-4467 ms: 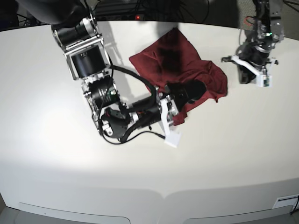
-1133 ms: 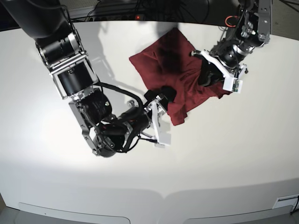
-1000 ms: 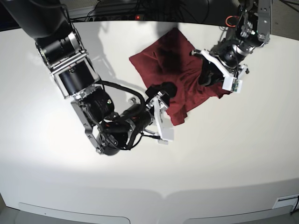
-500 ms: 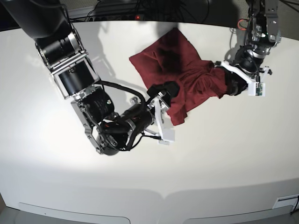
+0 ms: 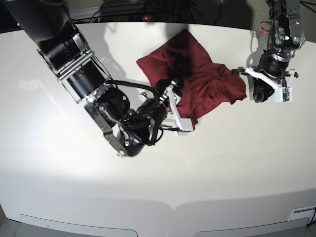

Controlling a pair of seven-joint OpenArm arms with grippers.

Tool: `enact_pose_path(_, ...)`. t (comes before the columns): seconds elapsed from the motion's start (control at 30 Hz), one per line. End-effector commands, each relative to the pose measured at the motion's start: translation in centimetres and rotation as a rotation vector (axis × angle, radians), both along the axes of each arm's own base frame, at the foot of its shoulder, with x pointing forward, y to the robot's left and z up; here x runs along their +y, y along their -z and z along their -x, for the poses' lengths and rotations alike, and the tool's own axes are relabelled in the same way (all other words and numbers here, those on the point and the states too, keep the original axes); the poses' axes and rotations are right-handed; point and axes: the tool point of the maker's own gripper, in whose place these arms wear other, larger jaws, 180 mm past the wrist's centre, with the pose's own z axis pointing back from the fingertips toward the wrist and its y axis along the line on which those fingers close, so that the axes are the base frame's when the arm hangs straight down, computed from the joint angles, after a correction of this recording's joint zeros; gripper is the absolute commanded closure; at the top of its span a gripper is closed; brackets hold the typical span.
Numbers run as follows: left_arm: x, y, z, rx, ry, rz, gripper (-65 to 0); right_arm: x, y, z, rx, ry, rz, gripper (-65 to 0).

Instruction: Fold the T-shirt properly

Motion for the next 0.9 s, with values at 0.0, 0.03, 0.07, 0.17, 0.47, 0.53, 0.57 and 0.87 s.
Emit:
enact_pose_path(0.0, 0.1, -1.4, -0.6, -0.052, 0.002, 0.001, -7.4, 0.6, -1.6, -1.3, -0.034, 0.006, -0.040, -17.0)
enact_pose_path(0.03, 0.1, -1.3, -0.6, -0.052, 0.002, 0.001, -7.4, 0.7, -1.8, -1.4, -0.030, 0.011, -0.053, -15.4)
enact_pose_path(0.07, 0.1, -1.3, -0.6, -0.051, 0.002, 0.001, -7.4, 1.0, -2.2, -1.4, -0.020, 0.017, -0.077, -15.0)
enact_pose_path(0.17, 0.1, -1.4, -0.6, -0.052, 0.002, 0.001, -7.4, 2.1, -4.0, -1.6, 0.018, 0.042, -0.178, -14.9)
enact_pose_path(0.47, 0.1, -1.4, -0.6, -0.053, 0.002, 0.002, -7.4, 3.9, -6.9, -1.0, 0.101, 0.055, -0.344, 0.0)
enact_pose_path(0.53, 0.1, -1.4, -0.6, -0.053, 0.002, 0.002, -7.4, 4.3, -7.8, -0.7, 0.129, 0.055, -0.391, 0.0)
enact_pose_path(0.57, 0.1, -1.4, -0.6, -0.053, 0.002, 0.002, -7.4, 4.6, -8.3, -0.5, 0.146, 0.055, -0.419, 0.0)
enact_pose_path(0.87, 0.1, -1.3, -0.6, -0.052, 0.002, 0.002, -7.4, 5.4, -5.6, 4.5, 0.232, -0.102, -0.317, 0.0)
